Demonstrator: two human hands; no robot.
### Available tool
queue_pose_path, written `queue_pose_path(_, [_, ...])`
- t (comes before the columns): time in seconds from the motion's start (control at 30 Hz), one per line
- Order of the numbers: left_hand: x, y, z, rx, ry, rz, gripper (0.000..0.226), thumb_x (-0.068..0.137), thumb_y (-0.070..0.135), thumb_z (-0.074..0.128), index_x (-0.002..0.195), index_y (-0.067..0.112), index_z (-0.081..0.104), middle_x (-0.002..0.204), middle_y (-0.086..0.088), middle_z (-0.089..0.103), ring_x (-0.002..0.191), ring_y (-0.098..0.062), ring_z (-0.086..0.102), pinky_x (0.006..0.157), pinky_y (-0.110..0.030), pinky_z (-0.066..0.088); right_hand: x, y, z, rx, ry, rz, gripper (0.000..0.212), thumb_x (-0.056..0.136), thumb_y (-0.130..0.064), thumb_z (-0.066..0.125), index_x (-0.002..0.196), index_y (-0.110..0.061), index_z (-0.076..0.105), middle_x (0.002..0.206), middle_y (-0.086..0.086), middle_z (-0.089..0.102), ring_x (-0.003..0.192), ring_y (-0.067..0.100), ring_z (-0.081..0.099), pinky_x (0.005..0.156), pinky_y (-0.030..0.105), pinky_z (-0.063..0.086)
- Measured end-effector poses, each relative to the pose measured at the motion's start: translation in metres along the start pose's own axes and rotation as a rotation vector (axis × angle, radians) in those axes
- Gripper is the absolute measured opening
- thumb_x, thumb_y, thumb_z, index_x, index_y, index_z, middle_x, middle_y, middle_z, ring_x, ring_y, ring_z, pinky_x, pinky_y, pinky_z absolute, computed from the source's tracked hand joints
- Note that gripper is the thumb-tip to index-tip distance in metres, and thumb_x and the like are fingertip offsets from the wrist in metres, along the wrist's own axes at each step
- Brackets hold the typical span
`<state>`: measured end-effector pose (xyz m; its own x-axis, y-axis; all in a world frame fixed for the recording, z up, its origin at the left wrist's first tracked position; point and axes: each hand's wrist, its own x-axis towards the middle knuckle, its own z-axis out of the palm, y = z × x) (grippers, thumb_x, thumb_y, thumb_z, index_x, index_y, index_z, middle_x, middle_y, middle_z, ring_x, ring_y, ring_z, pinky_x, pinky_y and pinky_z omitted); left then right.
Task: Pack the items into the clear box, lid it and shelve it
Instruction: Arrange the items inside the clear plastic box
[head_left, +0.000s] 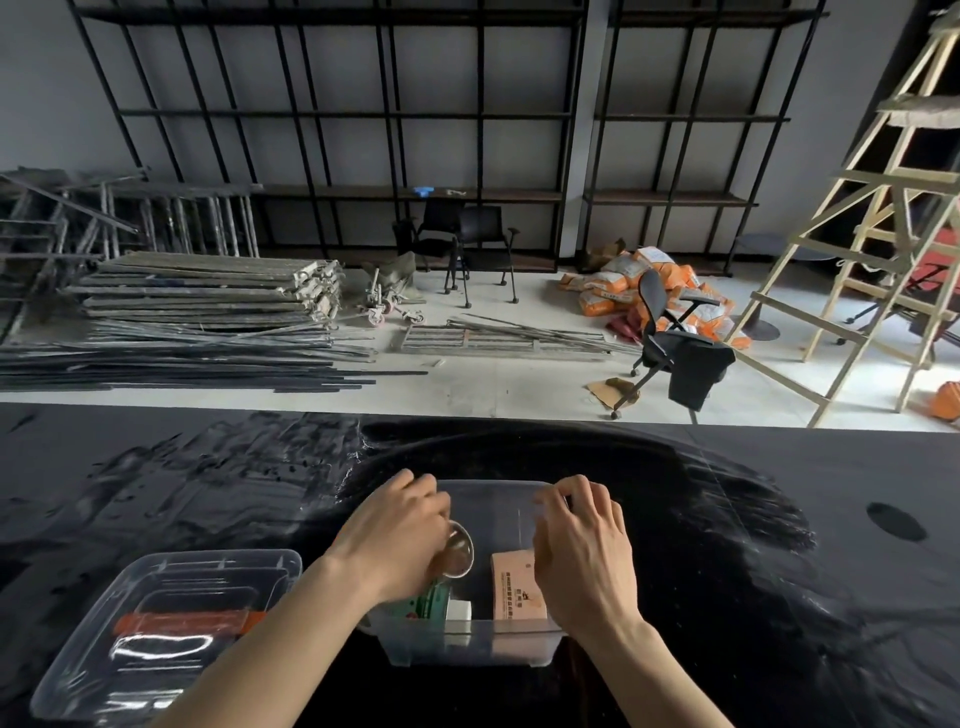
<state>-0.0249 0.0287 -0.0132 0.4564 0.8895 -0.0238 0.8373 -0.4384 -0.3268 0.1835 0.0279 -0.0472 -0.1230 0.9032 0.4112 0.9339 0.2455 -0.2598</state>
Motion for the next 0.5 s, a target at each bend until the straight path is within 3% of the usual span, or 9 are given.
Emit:
queue_pose_path(0.13, [-0.013, -0.011, 0.003, 0.128, -0.024, -0.109, 0.039, 0.097, 0.043, 0.054, 0.111, 0.013, 0.075, 0.114, -0.003, 0.071, 0.117, -0.026, 0.051, 0.102, -0.042, 0.035, 0.000, 0.000, 0.000, -0.015, 0.014, -0.058, 0.017, 0.082, -0.015, 0.073, 0.098, -0.019, 0.072, 0.103, 0.000, 0.064, 0.098, 0.021, 0.059, 0.087, 0.034, 0.054])
queue_pose_path(0.3, [-0.018, -0.008, 0.007, 0.015, 0.077, -0.189, 0.020, 0.086, 0.018, 0.066, 0.105, 0.017, 0.072, 0.097, -0.002, 0.077, 0.107, -0.026, 0.057, 0.094, -0.040, 0.040, 0.005, -0.012, -0.011, 0.027, -0.043, -0.196, 0.013, 0.085, -0.015, 0.071, 0.097, -0.021, 0.073, 0.099, -0.004, 0.071, 0.092, 0.020, 0.066, 0.080, 0.033, 0.056])
queue_pose_path(0.4, [-0.028, -0.015, 0.012, -0.255, 0.338, -0.369, 0.023, 0.081, 0.020, 0.072, 0.103, 0.026, 0.071, 0.100, 0.009, 0.076, 0.104, -0.018, 0.062, 0.090, -0.036, 0.046, 0.017, -0.028, -0.022, 0.161, -0.359, -0.139, 0.024, 0.096, -0.030, 0.057, 0.116, -0.027, 0.070, 0.110, -0.009, 0.073, 0.099, 0.015, 0.068, 0.082, 0.031, 0.056])
queue_pose_path(0.5, [-0.040, -0.019, 0.021, -0.660, 0.512, -0.655, 0.036, 0.087, 0.023, 0.071, 0.122, 0.023, 0.062, 0.121, 0.007, 0.067, 0.117, -0.018, 0.059, 0.101, -0.036, 0.045, 0.028, -0.049, -0.015, 0.203, -0.803, -0.070, 0.049, 0.092, -0.040, 0.065, 0.139, -0.025, 0.058, 0.119, -0.004, 0.075, 0.113, 0.017, 0.067, 0.098, 0.032, 0.052])
